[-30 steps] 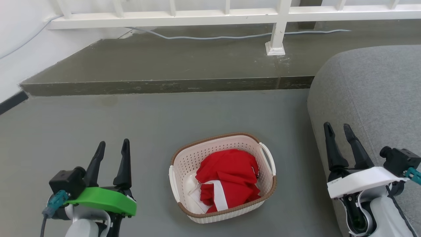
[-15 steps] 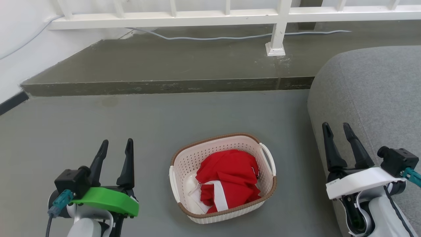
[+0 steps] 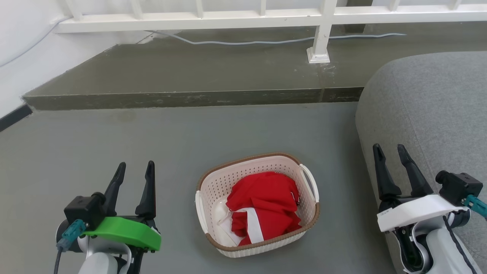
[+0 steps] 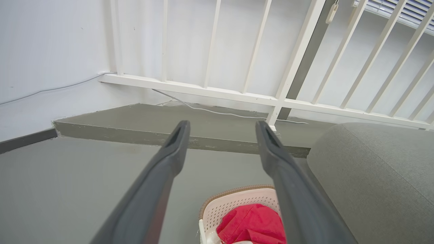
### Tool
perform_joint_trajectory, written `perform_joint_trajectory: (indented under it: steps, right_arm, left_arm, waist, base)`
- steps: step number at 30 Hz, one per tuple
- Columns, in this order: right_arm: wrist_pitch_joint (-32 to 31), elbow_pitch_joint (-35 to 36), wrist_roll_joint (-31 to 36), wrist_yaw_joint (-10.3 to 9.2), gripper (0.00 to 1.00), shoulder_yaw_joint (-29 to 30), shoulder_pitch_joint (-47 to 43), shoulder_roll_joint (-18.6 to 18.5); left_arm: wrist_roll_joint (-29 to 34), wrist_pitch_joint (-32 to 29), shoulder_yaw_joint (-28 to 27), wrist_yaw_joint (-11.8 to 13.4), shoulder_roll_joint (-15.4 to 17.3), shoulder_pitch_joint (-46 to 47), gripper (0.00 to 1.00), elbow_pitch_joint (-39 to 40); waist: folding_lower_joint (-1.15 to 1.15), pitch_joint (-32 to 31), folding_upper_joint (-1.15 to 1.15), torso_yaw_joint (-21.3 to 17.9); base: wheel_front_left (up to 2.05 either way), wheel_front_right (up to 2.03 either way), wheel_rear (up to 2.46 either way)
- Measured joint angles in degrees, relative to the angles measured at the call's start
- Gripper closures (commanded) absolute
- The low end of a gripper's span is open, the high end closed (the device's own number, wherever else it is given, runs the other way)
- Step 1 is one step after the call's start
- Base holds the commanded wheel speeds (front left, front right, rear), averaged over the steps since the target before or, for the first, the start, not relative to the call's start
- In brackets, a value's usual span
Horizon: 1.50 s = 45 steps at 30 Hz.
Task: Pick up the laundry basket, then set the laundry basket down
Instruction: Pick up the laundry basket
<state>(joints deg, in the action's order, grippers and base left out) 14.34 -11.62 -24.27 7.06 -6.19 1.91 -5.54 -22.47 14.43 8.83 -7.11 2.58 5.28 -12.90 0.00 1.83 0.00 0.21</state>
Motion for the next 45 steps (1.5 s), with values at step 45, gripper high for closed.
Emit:
perform_joint_trajectory:
  steps: [45]
  right_arm:
    - [0.09,5.27,0.36,0.00,0.00,-0.36,12.22,0.88]
  left_arm:
    - [-2.16,0.00,2.29,-0.02,-0.32,16.83,0.00,-12.79]
  waist:
    - [0.00,23.79,0.00,-3.75]
  base:
    - [0.00,0.00,0.00]
